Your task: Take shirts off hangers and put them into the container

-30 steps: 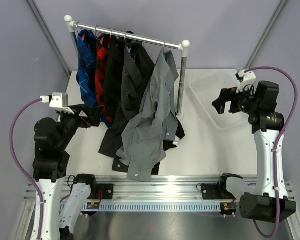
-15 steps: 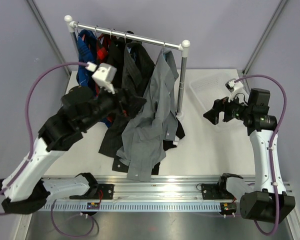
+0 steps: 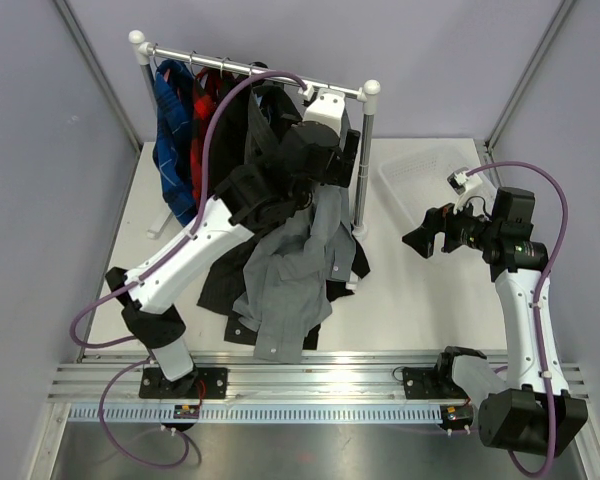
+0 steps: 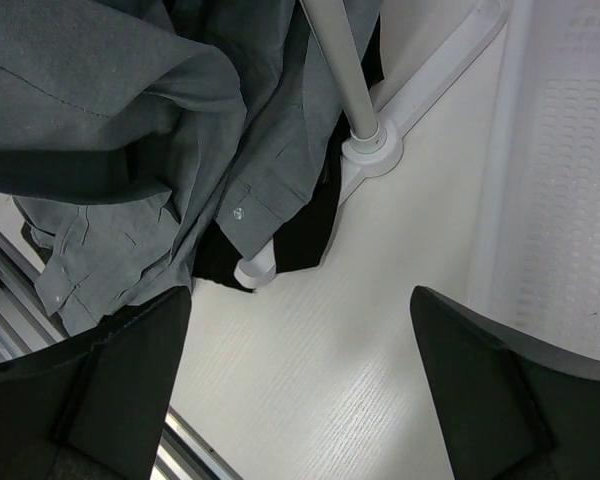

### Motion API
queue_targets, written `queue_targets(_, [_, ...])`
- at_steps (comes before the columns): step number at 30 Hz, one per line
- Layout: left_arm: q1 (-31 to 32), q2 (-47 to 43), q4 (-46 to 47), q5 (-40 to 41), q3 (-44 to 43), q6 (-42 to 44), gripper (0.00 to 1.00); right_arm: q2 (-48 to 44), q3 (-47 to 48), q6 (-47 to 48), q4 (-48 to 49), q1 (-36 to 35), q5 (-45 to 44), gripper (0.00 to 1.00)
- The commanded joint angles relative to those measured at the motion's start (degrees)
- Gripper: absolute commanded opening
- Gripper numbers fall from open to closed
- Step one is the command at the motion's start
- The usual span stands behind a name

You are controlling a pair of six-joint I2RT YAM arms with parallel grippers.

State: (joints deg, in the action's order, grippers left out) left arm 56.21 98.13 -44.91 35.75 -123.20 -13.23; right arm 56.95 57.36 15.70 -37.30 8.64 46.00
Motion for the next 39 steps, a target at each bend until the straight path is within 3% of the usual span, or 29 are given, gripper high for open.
queue_targets(1, [0.13,0.4,0.17,6.09,-3.1,1.54,0.84,-0.96,0.03,0.11,1.88,0.14,1.73,0.99])
queue_targets(7, [-1.44,2.16,-0.53,3.9,-2.23,0.67,0.58,-1.49,0.03,0.55,1.27,0.14,1.82,0.99])
queue_targets(9, [-2.32,1.63,-0.54,2.41,-0.83,-0.21,0.53,-1.49,0.12,0.56,1.18,0.14,1.73,0.99])
queue_targets(13, [-5.4,-0.39,1.39,-5.49,3.4,-2.23,0.31,-1.58,0.29,0.64,1.0,0.23,1.64,1.0])
queue_targets(19, [-7.42,-2.5,3.68,-10.43,6.3,-2.24,0.18,-1.84,0.29,0.82,0.91,0.32,1.37,0.99])
queue_targets(23, [-7.78,-5.21,5.87,-11.4,8.49,-0.22,0.0,-1.93,0.29,0.91,0.74,0.58,1.38,0.99])
queue_targets(39, [-8.3,-12.96,15.64,-12.46,12.72,8.05,0.0,-2.19,0.29,0.99,0.56,0.85,1.81,0.99])
